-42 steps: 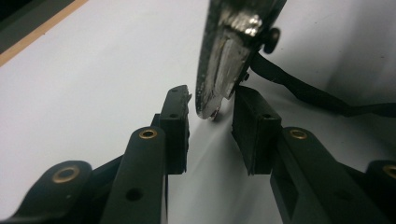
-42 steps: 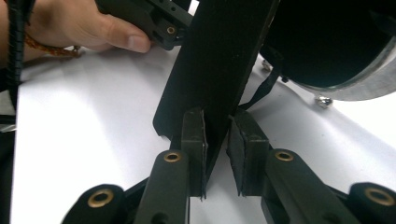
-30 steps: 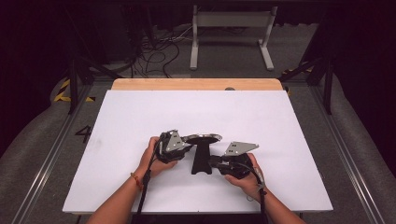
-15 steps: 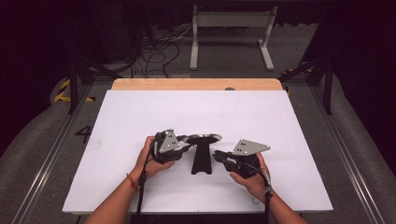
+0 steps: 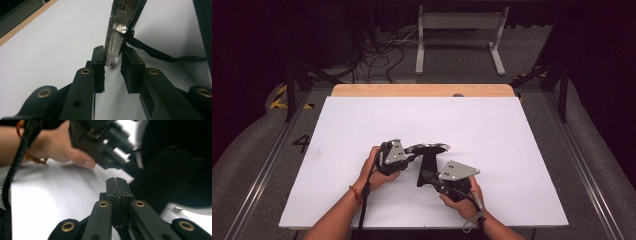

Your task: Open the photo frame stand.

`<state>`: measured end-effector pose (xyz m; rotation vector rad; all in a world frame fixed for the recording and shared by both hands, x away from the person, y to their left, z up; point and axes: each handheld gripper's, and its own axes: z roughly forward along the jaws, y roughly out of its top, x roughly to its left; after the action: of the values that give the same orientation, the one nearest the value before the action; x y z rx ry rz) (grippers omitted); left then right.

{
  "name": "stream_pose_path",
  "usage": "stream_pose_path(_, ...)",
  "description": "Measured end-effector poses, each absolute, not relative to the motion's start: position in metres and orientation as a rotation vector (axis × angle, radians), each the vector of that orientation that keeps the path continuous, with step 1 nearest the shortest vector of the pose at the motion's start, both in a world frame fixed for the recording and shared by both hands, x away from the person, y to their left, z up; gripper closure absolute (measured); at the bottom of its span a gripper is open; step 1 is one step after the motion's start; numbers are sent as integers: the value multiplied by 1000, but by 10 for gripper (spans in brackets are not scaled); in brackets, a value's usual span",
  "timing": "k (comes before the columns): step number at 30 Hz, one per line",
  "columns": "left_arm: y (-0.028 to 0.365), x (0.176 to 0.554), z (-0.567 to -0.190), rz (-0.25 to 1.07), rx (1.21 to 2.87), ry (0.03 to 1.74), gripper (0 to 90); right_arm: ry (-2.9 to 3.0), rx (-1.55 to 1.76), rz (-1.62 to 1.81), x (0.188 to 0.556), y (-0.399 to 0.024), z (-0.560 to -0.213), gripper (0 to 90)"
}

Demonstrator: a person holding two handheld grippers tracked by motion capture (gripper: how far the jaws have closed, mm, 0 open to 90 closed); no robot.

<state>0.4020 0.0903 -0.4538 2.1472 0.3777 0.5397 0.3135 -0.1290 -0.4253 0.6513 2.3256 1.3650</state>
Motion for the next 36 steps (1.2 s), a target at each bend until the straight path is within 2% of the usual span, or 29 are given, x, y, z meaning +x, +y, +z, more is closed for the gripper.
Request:
stream_pose_path(11,89,403,-454,541,2151,386,702,2341,619,1130,308,-88,-458,900)
stream_pose_path(18,88,402,-452,548,2140,393,660,2345,610,1070,306,-87,-459,900)
stream_pose_path(21,87,399,-450,557,2141,385,701,2347,623,1062,306,-88,-459,900)
stream_pose_path(36,89,400,-451,534,2142,386,716,2380,675,1087,311,-93,-456,900)
